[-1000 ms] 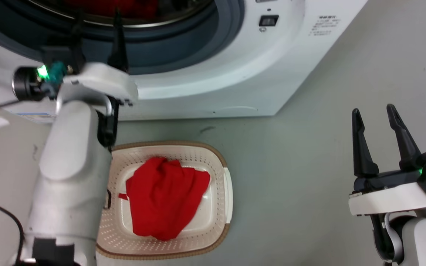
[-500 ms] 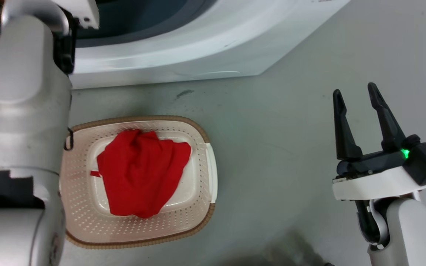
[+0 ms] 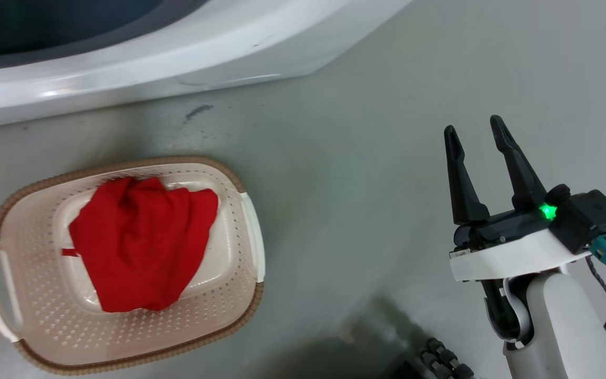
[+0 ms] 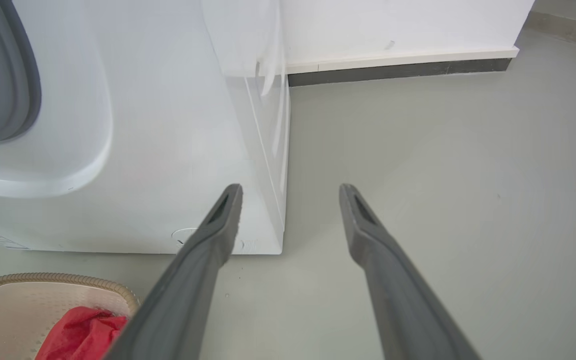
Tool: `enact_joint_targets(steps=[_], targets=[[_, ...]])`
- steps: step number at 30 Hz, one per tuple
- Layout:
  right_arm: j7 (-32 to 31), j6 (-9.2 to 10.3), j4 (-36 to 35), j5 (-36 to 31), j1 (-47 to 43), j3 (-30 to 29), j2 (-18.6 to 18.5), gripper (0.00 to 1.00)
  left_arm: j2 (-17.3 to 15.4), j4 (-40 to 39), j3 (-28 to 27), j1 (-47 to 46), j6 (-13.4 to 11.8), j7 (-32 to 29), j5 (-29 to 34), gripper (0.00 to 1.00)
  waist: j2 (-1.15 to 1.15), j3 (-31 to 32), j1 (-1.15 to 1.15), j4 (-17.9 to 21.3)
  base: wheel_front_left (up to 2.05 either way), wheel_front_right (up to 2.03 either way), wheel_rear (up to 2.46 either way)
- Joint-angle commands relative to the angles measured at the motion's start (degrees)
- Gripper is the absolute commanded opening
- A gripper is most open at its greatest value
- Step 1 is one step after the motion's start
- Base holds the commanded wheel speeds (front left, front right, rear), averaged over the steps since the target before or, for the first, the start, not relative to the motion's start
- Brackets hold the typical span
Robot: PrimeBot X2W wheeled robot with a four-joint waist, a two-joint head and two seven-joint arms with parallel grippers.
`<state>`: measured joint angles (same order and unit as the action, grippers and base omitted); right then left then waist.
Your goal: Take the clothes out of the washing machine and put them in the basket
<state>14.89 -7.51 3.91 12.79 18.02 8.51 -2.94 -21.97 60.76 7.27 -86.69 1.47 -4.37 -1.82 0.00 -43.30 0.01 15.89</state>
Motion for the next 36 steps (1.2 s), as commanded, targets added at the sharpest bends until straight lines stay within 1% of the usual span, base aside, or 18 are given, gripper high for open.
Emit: enact_joint_targets(steps=[1, 2, 3, 5, 11, 20, 21, 22, 24, 27, 30, 33, 36], targets=[[0.33, 0.04, 0.31, 0.71, 1.39, 0.49, 0.12, 1.0, -0.96, 0.78, 0.31, -1.58, 0.07, -1.7, 0.41, 1.0, 0.0, -1.7, -0.01, 1.75, 0.0, 0.0, 0.0], [0.33, 0.04, 0.31, 0.71, 1.39, 0.49, 0.12, 1.0, -0.96, 0.78, 0.31, -1.58, 0.07, -1.7, 0.41, 1.0, 0.0, -1.7, -0.01, 1.75, 0.0, 0.0, 0.0], [0.36, 0.04, 0.09, 1.32, 1.53, 0.95, 0.12, 1.0, -2.02, 1.67, 0.98, -2.89, 0.22, -4.14, 1.04, 1.0, 0.0, -2.45, -0.01, 2.57, 0.0, 0.0, 0.0], [0.29, 0.04, -0.14, 1.52, 1.6, 1.15, 0.12, 1.0, -2.34, 1.85, 1.1, -3.57, 0.3, -5.08, 1.03, 1.0, 0.0, -2.85, -0.01, 2.9, 0.0, 0.0, 0.0], [0.29, 0.04, -1.35, 2.75, 1.47, 2.48, 0.11, 1.0, -4.73, 3.37, 2.2, -6.22, -0.35, -11.98, 1.9, 1.0, 0.0, -4.73, -0.01, 4.53, 0.0, 0.0, 0.0], [0.29, 0.04, -2.07, 3.62, 0.08, 3.79, 0.11, 1.0, -6.49, 4.43, 2.96, -7.49, -1.49, -22.06, 1.89, 1.0, 0.0, -5.97, -0.01, 5.69, 0.0, 0.0, 0.0], [0.3, 0.04, -2.11, 3.79, 0.06, 3.94, 0.11, 1.0, -6.6, 4.53, 2.89, -7.44, -1.61, -23.15, 1.7, 0.92, 0.0, -5.98, -0.01, 5.8, 0.0, 0.0, 0.0], [0.29, 0.04, -2.2, 3.92, 0.08, 4.01, 0.11, 1.0, -6.71, 4.41, 2.9, -7.44, -1.95, -23.96, 1.69, 0.46, 0.0, -5.98, -0.01, 5.87, 0.0, 0.0, 0.0], [0.3, 0.04, -2.3, 4.13, 0.1, 4.26, 0.11, 1.0, -6.98, 3.75, 3.06, -7.39, -2.2, -25.08, 1.6, 0.0, 0.0, -5.96, -0.01, 6.05, 0.0, 0.0, 0.0], [0.31, 0.04, -2.3, 4.44, -0.1, 4.42, 0.11, 1.0, -7.26, 2.0, 3.16, -6.67, -3.08, -24.82, 1.45, 0.0, 0.0, -5.66, -0.01, 6.18, 0.0, 0.0, 0.0], [0.3, 0.04, -2.3, 4.52, -0.15, 4.54, 0.11, 1.0, -7.71, -0.54, 3.29, -5.73, -4.03, -22.7, 1.46, 0.0, 0.0, -5.38, -0.01, 6.18, 0.0, 0.0, 0.0], [0.3, 0.04, -2.13, 4.64, 0.02, 4.44, 0.1, 1.0, -8.12, -3.42, 3.48, -4.36, -4.91, -19.26, 1.42, 0.0, 0.0, -4.85, -0.01, 6.07, 0.0, 0.0, 0.0], [0.3, 0.04, -1.79, 4.46, 0.28, 4.21, 0.11, 1.0, -8.16, -6.09, 2.92, -2.22, -5.95, -14.3, 0.71, 0.0, 0.0, -3.88, -0.01, 5.77, 0.0, 0.0, 0.0]])
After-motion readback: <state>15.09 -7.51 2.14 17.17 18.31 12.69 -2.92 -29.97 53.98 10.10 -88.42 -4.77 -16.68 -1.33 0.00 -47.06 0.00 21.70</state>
